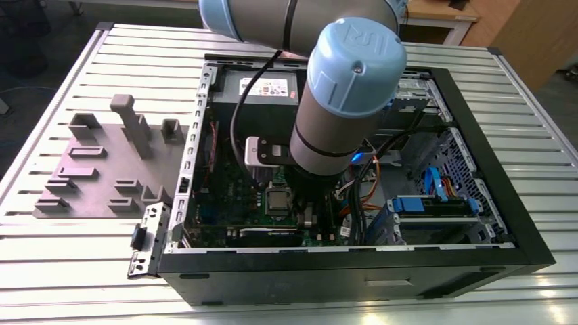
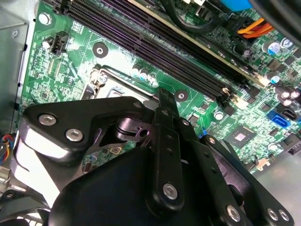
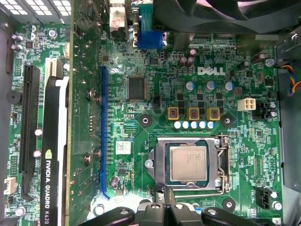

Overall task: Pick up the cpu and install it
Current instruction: 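Install the first cpu locking lever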

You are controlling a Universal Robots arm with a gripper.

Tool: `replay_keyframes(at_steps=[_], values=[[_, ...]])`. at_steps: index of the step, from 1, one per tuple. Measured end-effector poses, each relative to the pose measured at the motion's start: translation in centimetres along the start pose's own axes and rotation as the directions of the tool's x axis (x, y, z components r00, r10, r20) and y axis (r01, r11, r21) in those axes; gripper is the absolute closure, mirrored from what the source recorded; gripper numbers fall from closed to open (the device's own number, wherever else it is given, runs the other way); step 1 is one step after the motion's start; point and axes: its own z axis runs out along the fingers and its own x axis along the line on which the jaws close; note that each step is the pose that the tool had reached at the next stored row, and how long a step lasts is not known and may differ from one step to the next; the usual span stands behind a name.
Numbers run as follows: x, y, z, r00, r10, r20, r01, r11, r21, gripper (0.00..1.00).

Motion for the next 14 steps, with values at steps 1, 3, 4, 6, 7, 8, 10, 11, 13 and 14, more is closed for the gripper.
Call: replay_keyframes(at_steps=[1, 3, 4, 6, 7, 8, 10, 11, 13, 14], values=[[0.00, 0.00, 0.02, 1.0000, 0.000, -0.0001, 0.000, 1.0000, -0.0001, 0.89], [0.00, -0.01, 0.06, 1.0000, 0.000, -0.0001, 0.000, 1.0000, -0.0001, 0.89], [0.00, -0.03, 0.06, 1.0000, 0.000, -0.0001, 0.000, 1.0000, -0.0001, 0.89], [0.00, -0.08, 0.08, 1.0000, 0.000, 0.0000, 0.000, 1.0000, 0.0000, 0.89], [0.00, -0.11, 0.08, 1.0000, 0.000, 0.0001, 0.000, 1.0000, 0.0000, 0.89], [0.00, -0.13, 0.09, 1.0000, 0.000, 0.0001, 0.000, 1.0000, 0.0000, 0.89], [0.00, -0.18, 0.09, 1.0000, 0.000, 0.0001, 0.000, 1.0000, 0.0000, 0.89], [0.00, -0.19, 0.09, 1.0000, 0.000, 0.0001, 0.000, 1.0000, 0.0000, 0.89], [0.00, -0.23, 0.10, 1.0000, 0.000, 0.0001, 0.000, 1.0000, 0.0000, 0.89], [0.00, -0.25, 0.11, 1.0000, 0.000, 0.0001, 0.000, 1.0000, 0.0000, 0.89]])
